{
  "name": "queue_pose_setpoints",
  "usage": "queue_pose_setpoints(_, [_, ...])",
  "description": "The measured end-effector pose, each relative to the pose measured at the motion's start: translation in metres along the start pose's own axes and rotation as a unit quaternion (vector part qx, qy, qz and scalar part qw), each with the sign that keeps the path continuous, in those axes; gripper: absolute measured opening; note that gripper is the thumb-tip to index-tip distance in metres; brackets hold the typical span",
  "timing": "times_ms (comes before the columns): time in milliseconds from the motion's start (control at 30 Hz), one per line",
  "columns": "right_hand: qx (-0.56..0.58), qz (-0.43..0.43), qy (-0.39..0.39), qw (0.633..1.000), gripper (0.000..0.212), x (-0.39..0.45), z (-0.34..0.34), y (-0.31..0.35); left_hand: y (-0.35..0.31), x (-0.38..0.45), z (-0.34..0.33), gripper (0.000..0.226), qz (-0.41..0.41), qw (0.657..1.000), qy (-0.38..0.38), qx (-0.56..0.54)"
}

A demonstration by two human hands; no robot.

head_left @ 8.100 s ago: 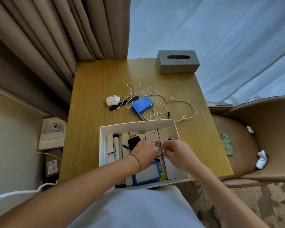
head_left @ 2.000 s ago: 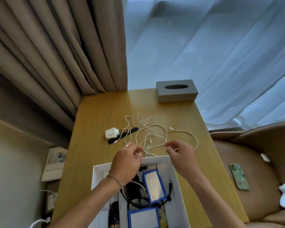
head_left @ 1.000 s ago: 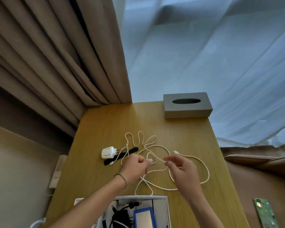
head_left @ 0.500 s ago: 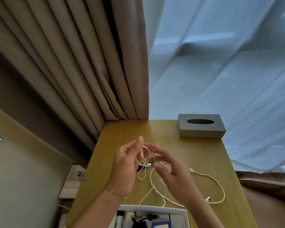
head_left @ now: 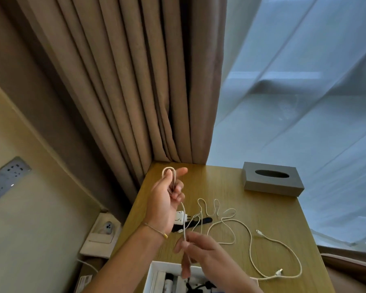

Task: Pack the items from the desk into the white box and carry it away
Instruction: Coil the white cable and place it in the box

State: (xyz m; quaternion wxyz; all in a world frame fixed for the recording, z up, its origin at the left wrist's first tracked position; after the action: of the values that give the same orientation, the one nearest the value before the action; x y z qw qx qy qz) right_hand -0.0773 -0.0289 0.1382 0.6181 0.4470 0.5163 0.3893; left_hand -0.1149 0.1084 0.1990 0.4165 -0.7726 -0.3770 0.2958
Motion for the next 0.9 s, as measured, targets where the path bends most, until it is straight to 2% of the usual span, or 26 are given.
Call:
queue_pose_setpoints(67, [-0.066,-0.005,-0.009,0.998,0.026,-0.003,0.000,-0.001,-0.006,-0.005,-0.002,0.043,-0.062,0.989,0.038,0.130])
queue_pose_setpoints(133, [-0.089,-0.009,-0.007,0.996,0.030,-0.007,0.003,0.010,-0.007,-0.016,-0.006,0.042,-0.143,0.938,0.098,0.300])
queue_pose_setpoints(200, [-0.082,0.009,-0.005,0.997,0.031,-0.014,0.011,0.028,-0.001,-0.026,-0.003,0.040,-0.160,0.882,0.160,0.413])
queue_pose_setpoints(333, [0.012,0.053,-0.038,0.998,0.026,-0.025,0.040,0.059,0.018,-0.037,0.014,0.053,-0.073,0.837,0.298,0.453])
queue_pose_setpoints(433, [0.039,0.081,-0.095,0.991,0.023,-0.025,0.054,0.066,0.030,-0.051,0.019,0.041,-0.042,0.803,0.390,0.448])
queue_pose_setpoints(467, [0.035,0.092,-0.118,0.988,0.023,-0.022,0.055,0.065,0.032,-0.052,0.021,0.039,-0.042,0.815,0.386,0.430])
queue_pose_setpoints(500, [0.028,0.099,-0.144,0.984,0.024,-0.019,0.055,0.062,0.032,-0.051,0.024,0.043,-0.036,0.843,0.359,0.398])
queue_pose_setpoints(567, [-0.002,0.099,-0.201,0.975,0.026,-0.011,0.049,0.051,0.031,-0.045,0.033,0.052,-0.015,0.913,0.258,0.316])
queue_pose_setpoints(633, [-0.047,0.086,-0.247,0.964,0.027,-0.002,0.038,0.036,0.032,-0.035,0.043,0.054,-0.006,0.950,0.143,0.277])
queue_pose_setpoints(733, [-0.109,0.038,-0.263,0.958,0.030,0.012,0.012,0.009,0.033,-0.024,0.056,0.056,0.020,0.974,0.025,0.224])
queue_pose_setpoints(833, [-0.286,-0.007,-0.231,0.930,0.038,0.021,-0.020,-0.009,0.032,-0.013,0.064,0.056,0.068,0.985,-0.074,0.142])
queue_pose_setpoints(900, [-0.366,-0.001,-0.194,0.910,0.041,0.023,-0.043,-0.011,0.033,-0.008,0.063,0.052,0.085,0.986,-0.102,0.103])
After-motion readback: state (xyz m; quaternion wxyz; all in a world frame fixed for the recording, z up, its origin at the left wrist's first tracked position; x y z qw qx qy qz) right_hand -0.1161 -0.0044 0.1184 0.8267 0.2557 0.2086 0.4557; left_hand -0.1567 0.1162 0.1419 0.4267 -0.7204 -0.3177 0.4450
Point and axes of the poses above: each hand's wrist, its own x-axis towards the middle knuckle, its own z-axis out of the back of the hand, y = z × x, the point moved 5 cm from there along x, towards the middle knuckle, and after that the axes turned 4 degrees about -x, right-handed, at the moved point
